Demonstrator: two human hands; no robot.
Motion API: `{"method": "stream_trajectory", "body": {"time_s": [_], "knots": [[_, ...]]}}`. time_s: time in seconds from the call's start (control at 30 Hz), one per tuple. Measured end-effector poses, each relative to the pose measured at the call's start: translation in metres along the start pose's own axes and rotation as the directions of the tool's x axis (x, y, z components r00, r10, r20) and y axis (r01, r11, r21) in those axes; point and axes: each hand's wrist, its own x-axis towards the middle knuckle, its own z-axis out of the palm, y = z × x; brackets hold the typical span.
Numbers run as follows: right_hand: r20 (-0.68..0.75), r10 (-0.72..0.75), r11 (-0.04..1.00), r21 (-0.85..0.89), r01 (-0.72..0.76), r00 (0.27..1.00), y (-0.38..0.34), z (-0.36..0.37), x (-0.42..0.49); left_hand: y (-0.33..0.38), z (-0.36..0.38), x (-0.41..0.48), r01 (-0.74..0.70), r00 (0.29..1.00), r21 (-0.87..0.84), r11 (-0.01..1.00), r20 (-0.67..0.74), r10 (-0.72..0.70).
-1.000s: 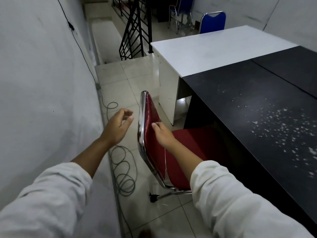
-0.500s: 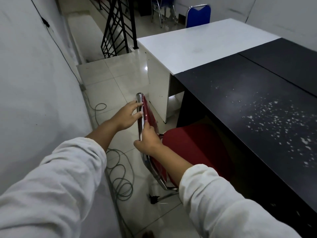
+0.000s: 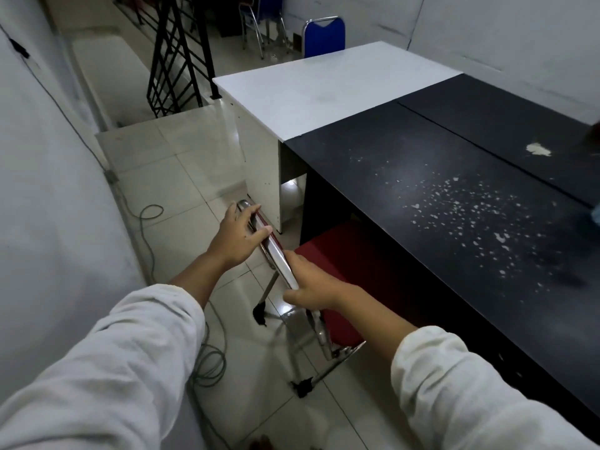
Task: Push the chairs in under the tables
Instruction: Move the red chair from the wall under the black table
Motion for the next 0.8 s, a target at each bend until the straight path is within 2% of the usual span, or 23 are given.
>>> {"method": "stream_trajectory", "body": {"time_s": [0.3, 0.37, 0.43, 0.5, 0.6, 0.7, 0.8], "knots": [[0.024, 0.025, 0.999, 0.029, -0.026, 0.999, 0.042, -0.025, -0.061, 0.033, 0.031, -0.008, 0.048, 0.998, -0.069, 0.996, 0.033, -0.046], [-0.049, 0.053, 0.999, 0.006, -0.053, 0.997, 0.042, -0.018, -0.063, 0.036, 0.035, -0.008, 0.076, 0.997, -0.067, 0.995, 0.005, -0.076], [-0.189, 0.095, 0.995, 0.001, -0.096, 0.977, 0.038, -0.005, -0.063, 0.036, 0.036, -0.005, 0.108, 0.994, -0.060, 0.992, -0.008, -0.109], [-0.348, 0.134, 0.990, -0.001, -0.143, 0.928, 0.034, 0.012, -0.063, 0.036, 0.037, -0.002, 0.117, 0.993, -0.060, 0.991, -0.010, -0.117], [-0.530, 0.068, 0.969, -0.167, -0.183, 0.845, 0.035, 0.022, -0.058, 0.033, 0.036, 0.006, 0.143, 0.990, -0.079, 0.986, -0.004, -0.144], [-0.551, -0.042, 0.948, -0.286, -0.141, 0.833, 0.039, 0.018, -0.055, 0.031, 0.034, 0.014, 0.186, 0.983, -0.153, 0.971, 0.023, -0.184], [-0.521, -0.080, 0.935, -0.334, -0.117, 0.850, 0.044, 0.017, -0.053, 0.027, 0.039, 0.024, 0.193, 0.981, -0.212, 0.958, 0.026, -0.192]]}}
